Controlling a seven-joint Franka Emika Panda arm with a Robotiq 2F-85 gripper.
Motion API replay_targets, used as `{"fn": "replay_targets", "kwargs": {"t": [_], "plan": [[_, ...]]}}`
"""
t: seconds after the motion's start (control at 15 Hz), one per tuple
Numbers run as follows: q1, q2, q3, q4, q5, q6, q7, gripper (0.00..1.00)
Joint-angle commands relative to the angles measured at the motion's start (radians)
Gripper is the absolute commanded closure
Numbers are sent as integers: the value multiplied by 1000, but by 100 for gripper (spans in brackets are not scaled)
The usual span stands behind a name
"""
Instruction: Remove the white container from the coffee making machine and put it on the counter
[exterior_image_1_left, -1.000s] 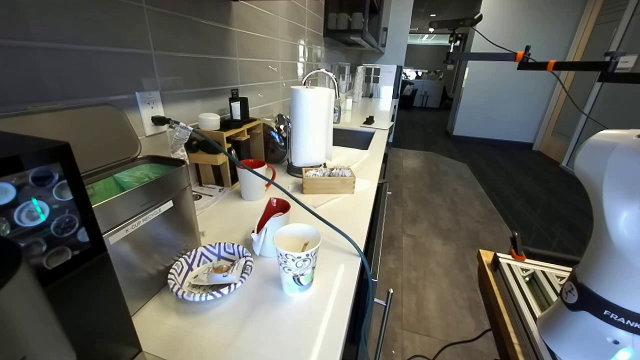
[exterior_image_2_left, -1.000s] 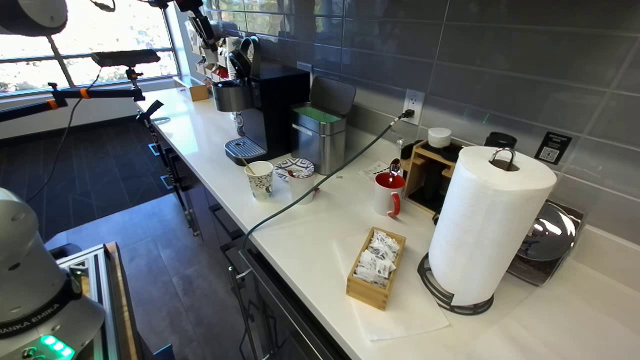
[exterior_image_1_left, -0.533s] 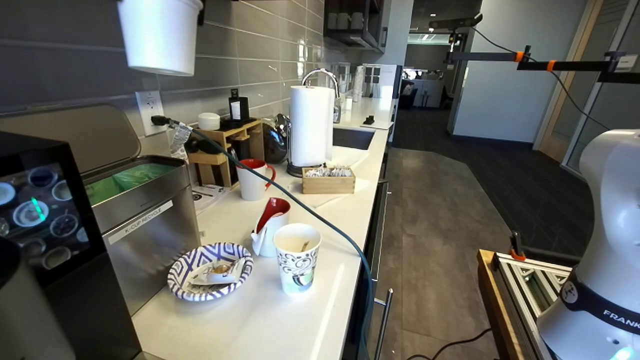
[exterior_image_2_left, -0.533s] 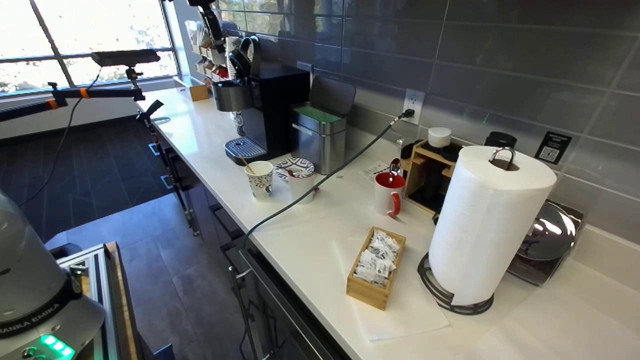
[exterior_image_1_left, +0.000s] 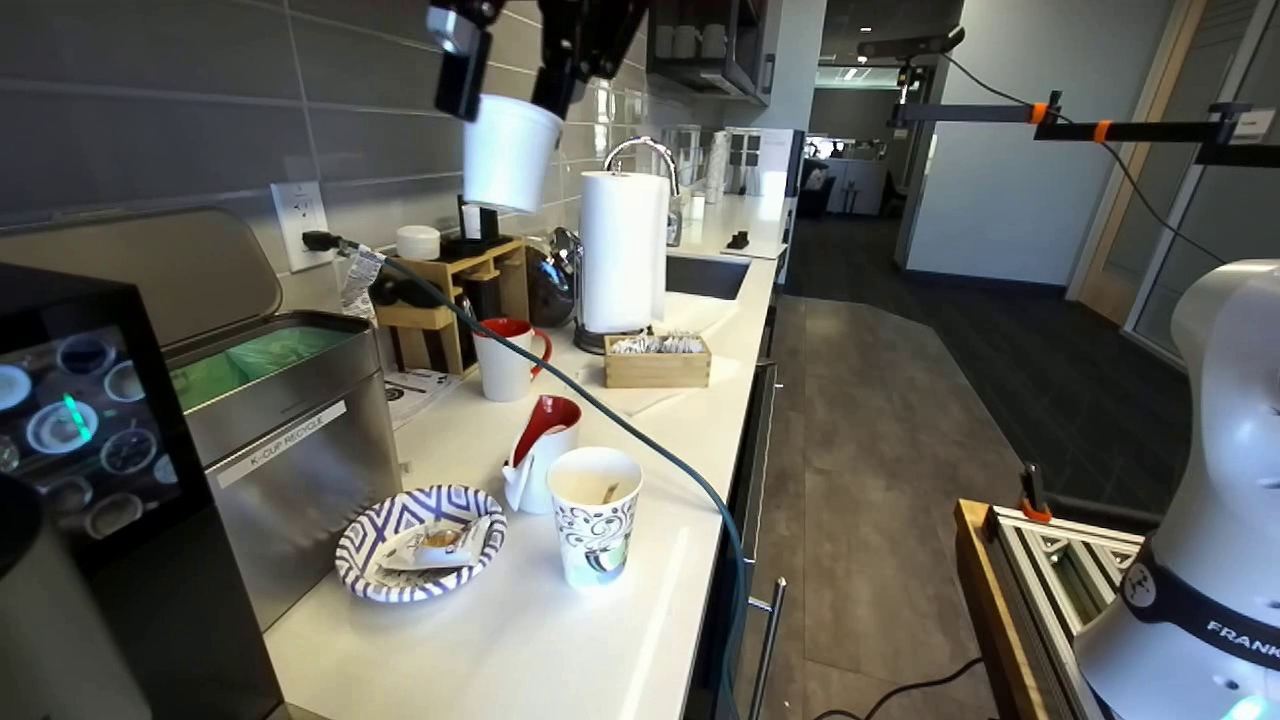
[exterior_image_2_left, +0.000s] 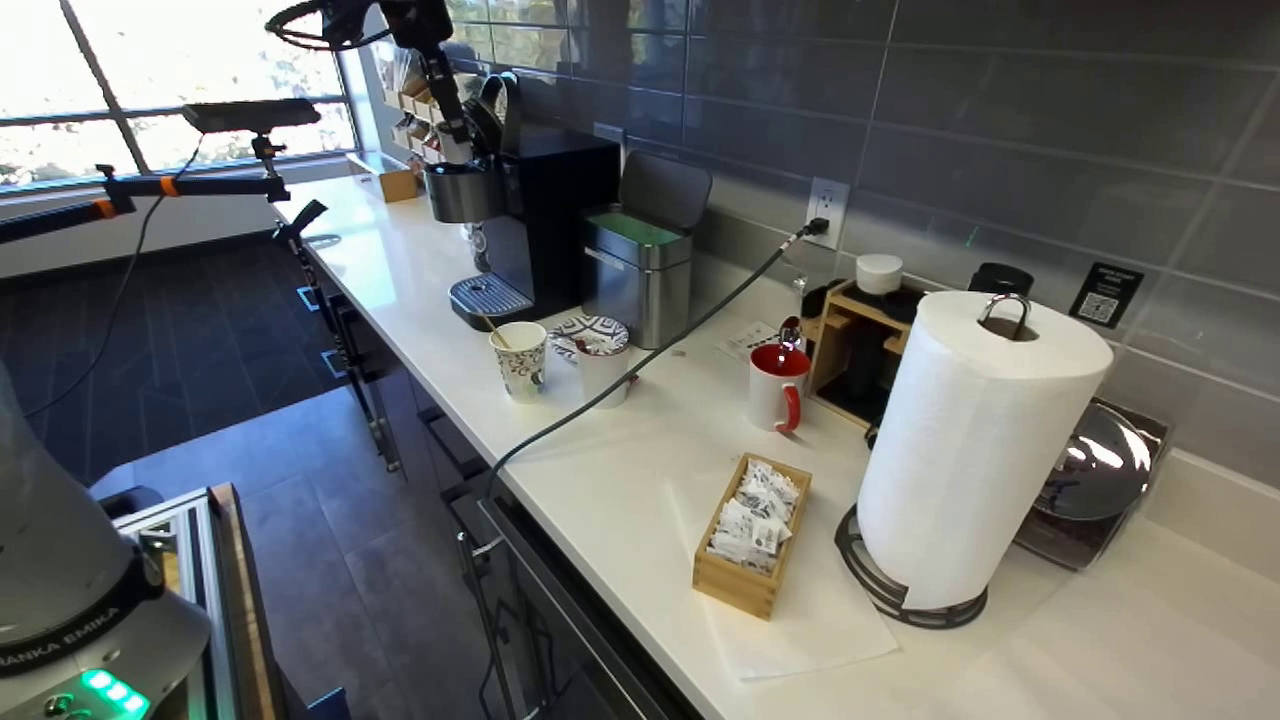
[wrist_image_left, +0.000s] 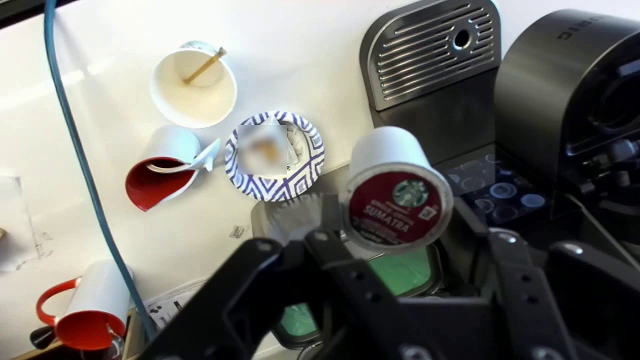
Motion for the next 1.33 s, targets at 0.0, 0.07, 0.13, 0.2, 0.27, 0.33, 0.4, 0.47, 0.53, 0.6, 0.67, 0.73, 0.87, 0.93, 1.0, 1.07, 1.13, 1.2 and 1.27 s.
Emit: {"fn": "replay_targets", "kwargs": {"t": [0.0,0.07,0.13,0.2,0.27,0.33,0.4,0.47,0.53,0.6,0.67,0.73,0.87,0.93,1.0,1.07,1.13,1.2,1.27], "plan": [[-37,-23,28,-28,11,7,-8,46],[-38,-38,29,-46,14,8,-8,46],[-39,-47,30,-55,15,8,-9,46],[-39,-52,30,-59,16,8,-9,46],[-39,-54,31,-60,16,8,-9,46],[-39,-54,31,-61,16,8,-9,46],[-39,-54,31,-63,17,8,-9,46],[-46,-66,21,-81,15,18,-15,71],[-57,-86,4,-106,13,33,-47,71],[-69,-99,-10,-120,16,36,-75,71],[-90,-114,-27,-138,7,35,-111,71],[-112,-122,-44,-149,2,29,-136,71],[-166,-135,-73,-175,-30,37,-160,71],[-199,-138,-80,-190,-70,53,-152,71],[-231,-138,-89,-205,-109,67,-140,71],[-264,-138,-90,-222,-164,88,-119,71],[-289,-136,-94,-240,-204,111,-107,71],[-316,-130,-94,-266,-250,147,-84,71],[-334,-125,-94,-284,-276,163,-66,71]]}}
